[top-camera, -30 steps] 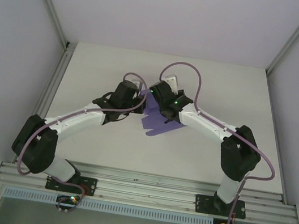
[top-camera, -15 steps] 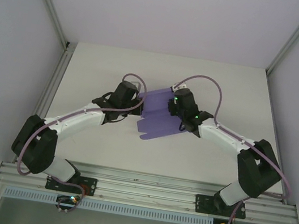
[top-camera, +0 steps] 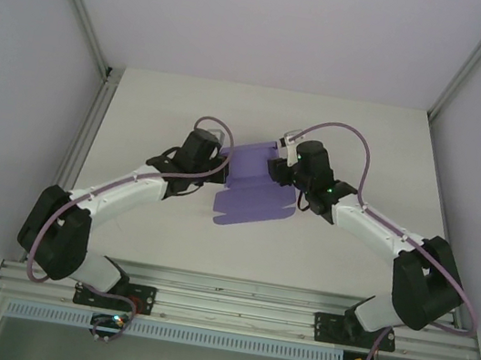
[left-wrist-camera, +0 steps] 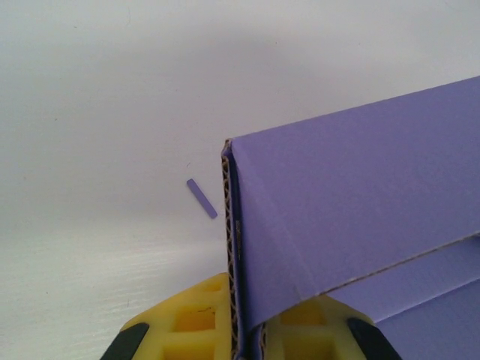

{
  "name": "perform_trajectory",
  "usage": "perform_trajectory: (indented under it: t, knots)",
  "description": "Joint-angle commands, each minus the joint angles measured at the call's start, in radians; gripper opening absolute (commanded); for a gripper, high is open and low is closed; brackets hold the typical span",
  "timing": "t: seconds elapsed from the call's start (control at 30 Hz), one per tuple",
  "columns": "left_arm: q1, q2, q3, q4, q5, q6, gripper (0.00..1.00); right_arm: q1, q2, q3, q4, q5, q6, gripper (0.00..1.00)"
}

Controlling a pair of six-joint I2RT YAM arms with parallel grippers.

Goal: Assemble paper box

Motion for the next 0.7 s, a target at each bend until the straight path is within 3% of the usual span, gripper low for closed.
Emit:
perform_trajectory:
  t: [0.0,0.23,0.33,0.43,0.53,0.67]
  knots:
    - [-0.002,-0.040,0.015,-0.015,0.023,0.014,0.00,-0.008,0.023,0.038,-0.053,0.018,-0.015,0.51]
    - [-0.005,-0.042,0.017,-0.021,0.018,0.014,0.00,-0.009,0.070,0.067,-0.053,-0.011,-0.022,0.48]
    - [-0.008,-0.046,0.017,-0.021,0.018,0.016,0.00,-0.009,0.091,0.090,-0.072,0.000,-0.027,0.37]
    - [-0.012,-0.048,0.019,-0.020,0.016,0.017,0.00,-0.011,0.121,0.118,-0.108,0.053,-0.026,0.35]
    - [-0.013,-0.052,0.020,-0.025,0.011,0.018,0.00,-0.010,0.160,0.156,-0.165,0.164,-0.022,0.22]
    - [-0.016,-0.057,0.026,-0.051,-0.016,0.018,0.00,-0.003,0.209,0.205,-0.276,0.428,-0.019,0.11]
